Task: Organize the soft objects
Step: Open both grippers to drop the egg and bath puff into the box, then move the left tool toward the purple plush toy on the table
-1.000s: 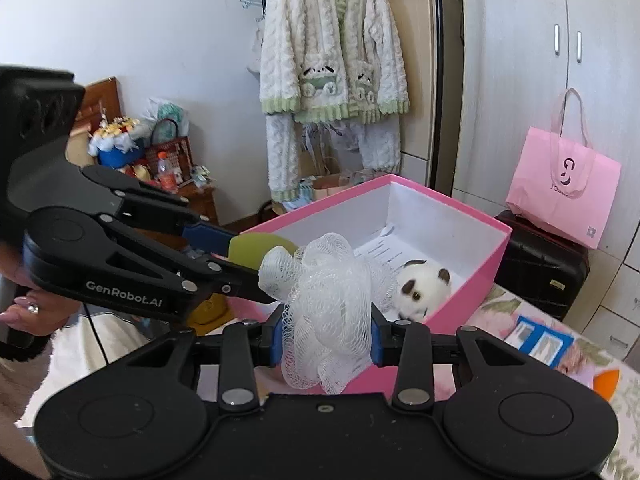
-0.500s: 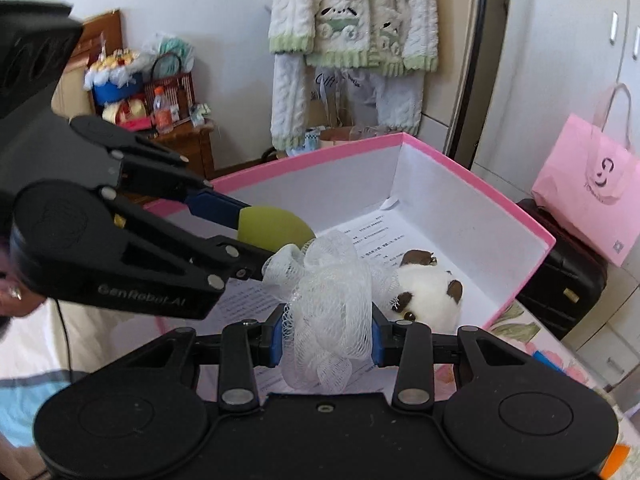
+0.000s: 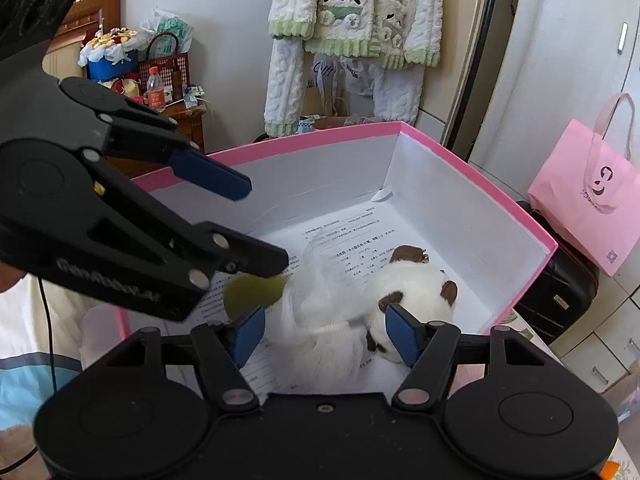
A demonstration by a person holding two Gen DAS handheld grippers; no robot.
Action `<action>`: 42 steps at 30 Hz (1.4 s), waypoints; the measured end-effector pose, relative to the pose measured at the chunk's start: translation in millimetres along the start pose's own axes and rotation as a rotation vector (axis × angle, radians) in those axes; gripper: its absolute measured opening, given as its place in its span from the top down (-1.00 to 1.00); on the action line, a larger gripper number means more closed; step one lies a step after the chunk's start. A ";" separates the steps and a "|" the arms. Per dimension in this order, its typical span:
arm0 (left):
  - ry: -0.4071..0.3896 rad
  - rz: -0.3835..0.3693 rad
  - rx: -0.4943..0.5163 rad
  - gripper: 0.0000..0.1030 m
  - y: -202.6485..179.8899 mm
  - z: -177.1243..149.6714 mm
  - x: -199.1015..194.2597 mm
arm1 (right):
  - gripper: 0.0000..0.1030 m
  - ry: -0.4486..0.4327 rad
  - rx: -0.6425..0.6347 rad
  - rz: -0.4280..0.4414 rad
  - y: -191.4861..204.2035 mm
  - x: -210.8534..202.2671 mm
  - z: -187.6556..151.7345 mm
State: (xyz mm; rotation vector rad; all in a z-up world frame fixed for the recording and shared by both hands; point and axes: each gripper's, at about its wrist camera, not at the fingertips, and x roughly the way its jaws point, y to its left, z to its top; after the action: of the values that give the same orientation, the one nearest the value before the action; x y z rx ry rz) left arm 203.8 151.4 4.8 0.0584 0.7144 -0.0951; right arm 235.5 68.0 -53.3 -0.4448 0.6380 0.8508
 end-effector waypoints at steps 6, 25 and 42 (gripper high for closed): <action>-0.040 -0.018 0.015 -0.29 -2.2 -3.1 -34.5 | -0.44 -0.036 -0.010 -0.039 10.5 -29.1 -5.3; -0.110 -0.116 0.112 -0.56 -53.1 -24.2 -121.0 | -0.72 -0.155 0.077 -0.139 15.9 -157.4 -71.0; -0.074 -0.322 0.238 -0.66 -146.1 -40.0 -108.4 | -0.75 -0.189 0.271 -0.189 -16.5 -216.8 -178.0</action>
State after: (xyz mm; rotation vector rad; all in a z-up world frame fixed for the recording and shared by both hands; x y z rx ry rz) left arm 80.7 16.8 42.8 0.1668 0.6315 -0.4882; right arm 81.6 -166.4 -35.1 -0.1732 0.5178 0.6078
